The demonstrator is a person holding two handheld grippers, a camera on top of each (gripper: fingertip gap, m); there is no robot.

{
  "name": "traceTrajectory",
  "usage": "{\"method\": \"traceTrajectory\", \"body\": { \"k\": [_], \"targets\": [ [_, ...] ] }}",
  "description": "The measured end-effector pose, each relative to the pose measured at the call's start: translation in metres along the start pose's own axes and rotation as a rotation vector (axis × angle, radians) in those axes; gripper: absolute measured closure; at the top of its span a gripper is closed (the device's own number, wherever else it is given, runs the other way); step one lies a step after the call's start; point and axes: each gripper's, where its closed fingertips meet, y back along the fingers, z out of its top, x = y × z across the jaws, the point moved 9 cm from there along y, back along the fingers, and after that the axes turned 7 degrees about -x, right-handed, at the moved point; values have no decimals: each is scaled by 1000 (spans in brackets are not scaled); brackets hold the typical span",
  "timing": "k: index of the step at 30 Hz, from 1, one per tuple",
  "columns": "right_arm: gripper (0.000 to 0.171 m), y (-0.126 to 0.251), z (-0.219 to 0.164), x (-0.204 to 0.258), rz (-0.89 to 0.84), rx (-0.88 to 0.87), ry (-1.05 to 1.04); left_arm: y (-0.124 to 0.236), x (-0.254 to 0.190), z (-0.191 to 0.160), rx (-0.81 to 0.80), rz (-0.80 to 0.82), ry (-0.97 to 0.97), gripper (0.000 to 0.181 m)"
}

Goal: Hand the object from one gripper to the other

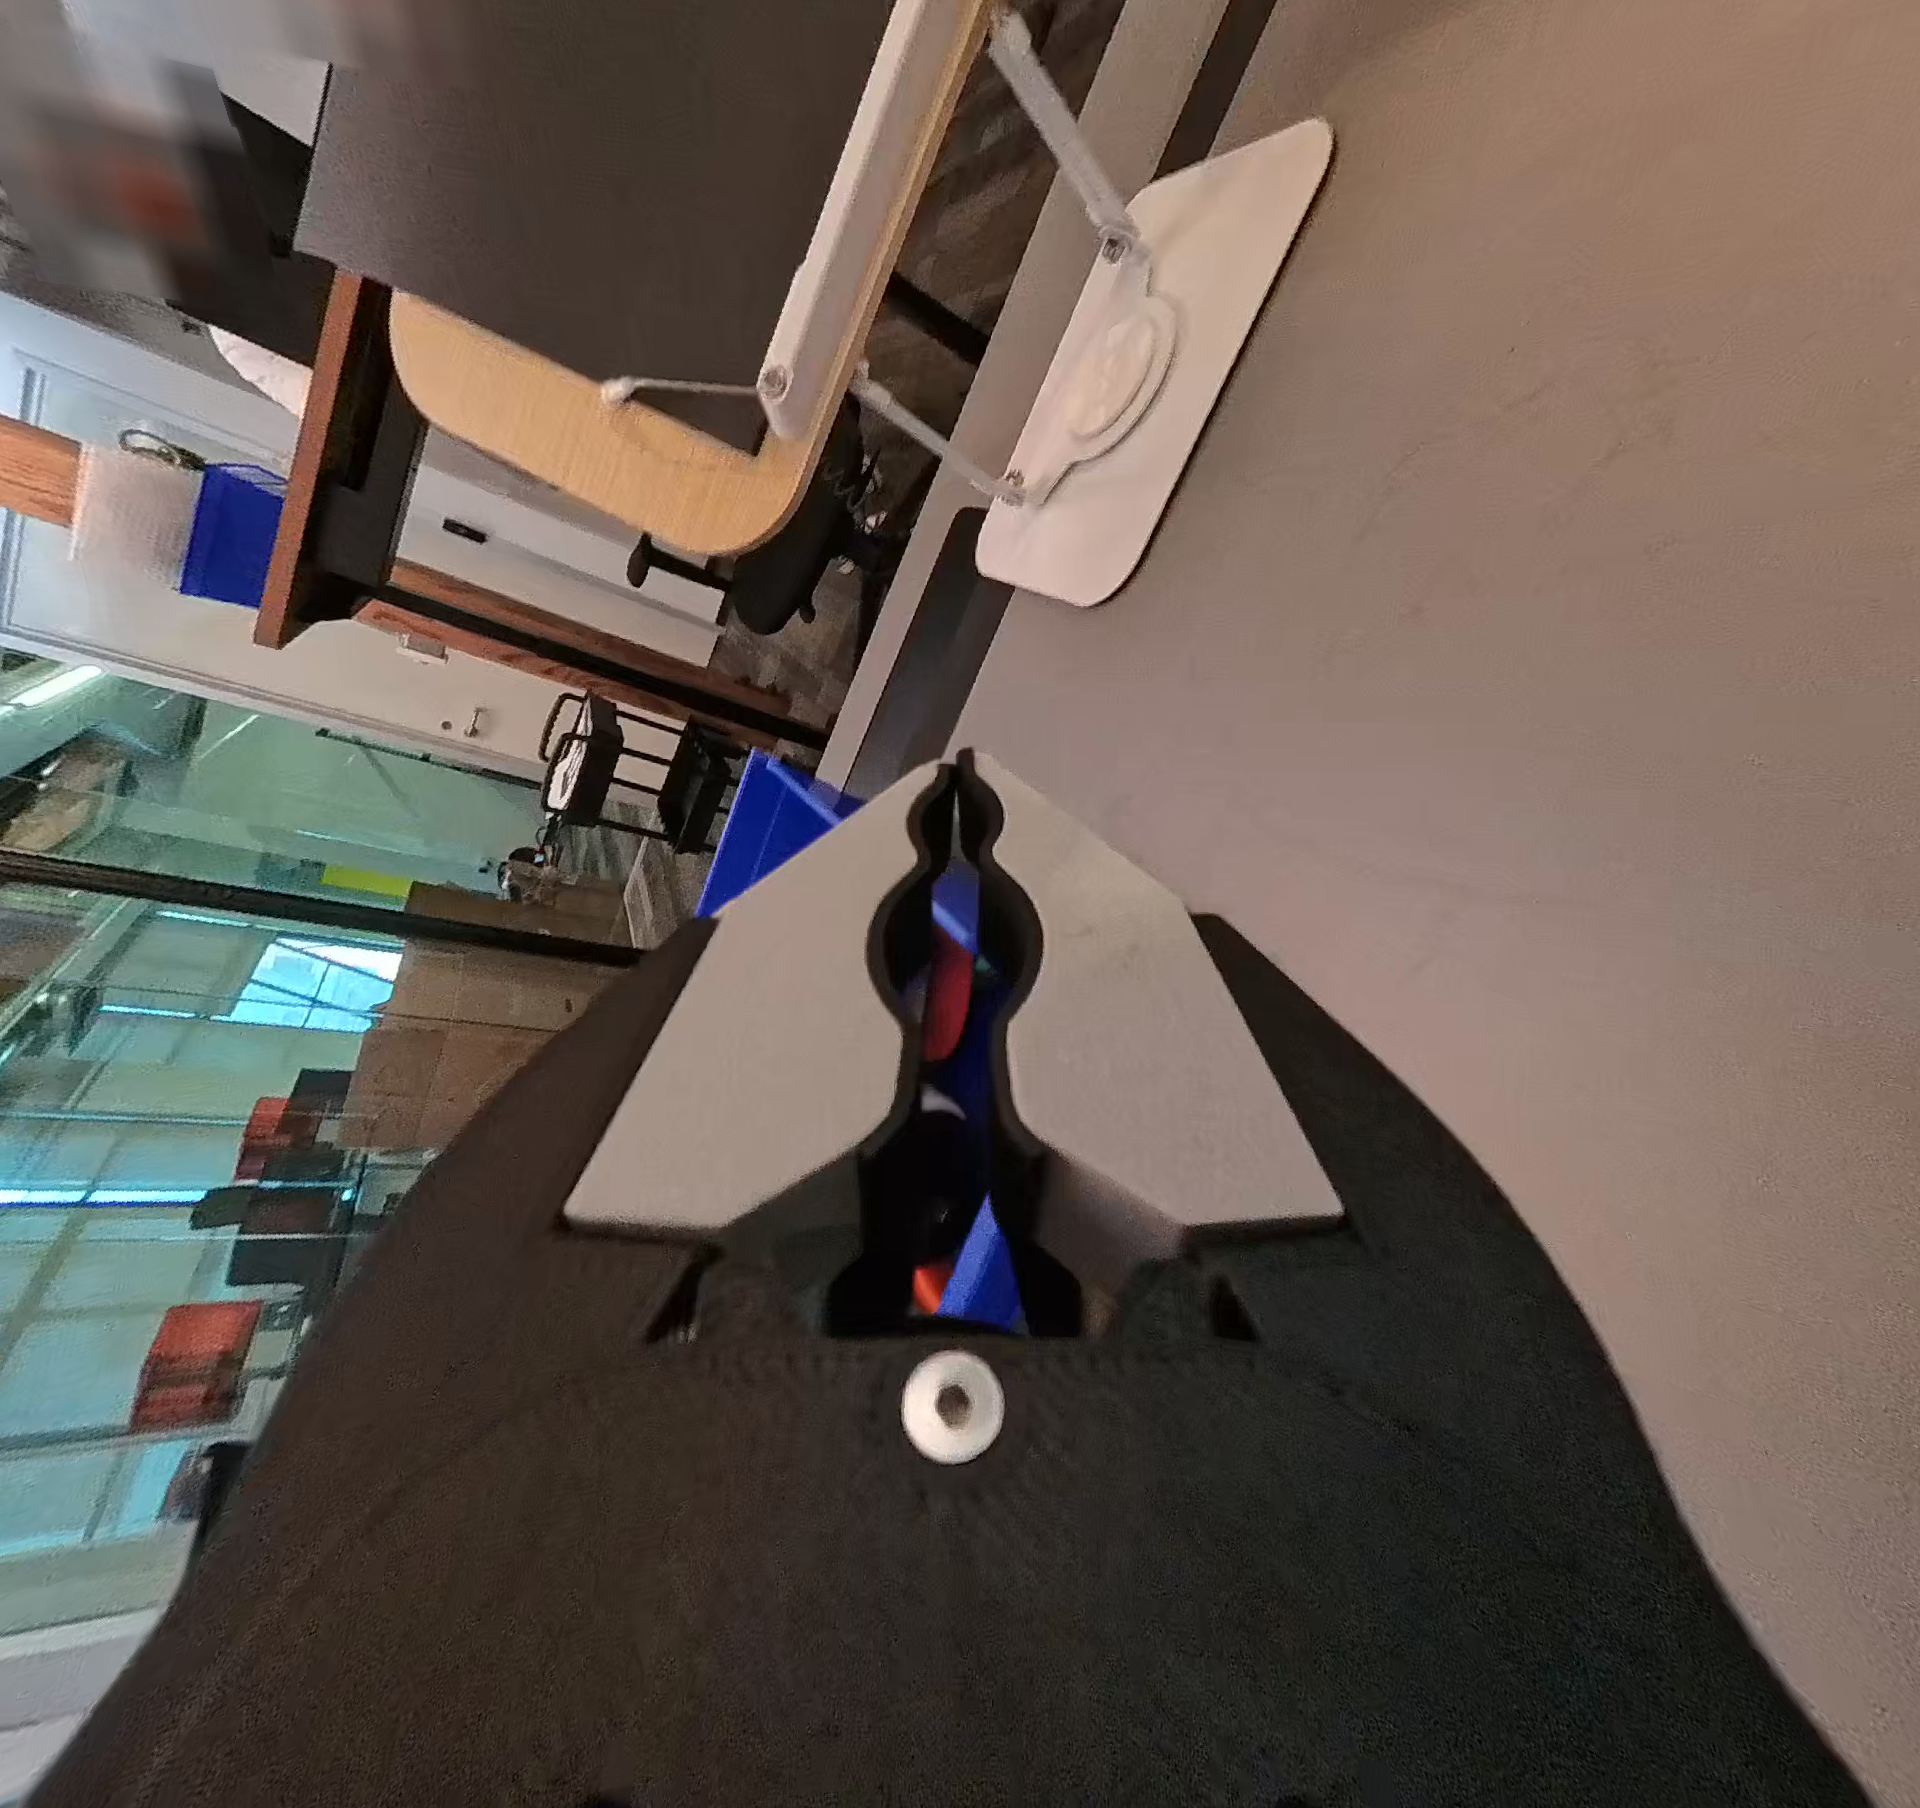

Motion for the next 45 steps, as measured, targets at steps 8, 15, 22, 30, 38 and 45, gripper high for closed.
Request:
{"method": "traceTrajectory", "body": {
  "k": [8,15,22,30,38,45],
  "targets": [
    [98,7,19,13,-45,0,115,7,12,-35,111,40,40,180],
    [108,22,67,57,-5,-107,233,12,35,-73,237,76,73,165],
    [112,23,106,121,152,-243,286,9,48,-118,409,-14,81,160],
    [113,1,107,168,271,-232,356,-1,64,-178,601,-121,353,151],
    [114,2,106,161,272,-245,333,-37,90,-177,615,-126,229,146],
    [114,4,105,155,265,-247,326,-70,116,-181,610,-190,-105,142]
  ]
}}
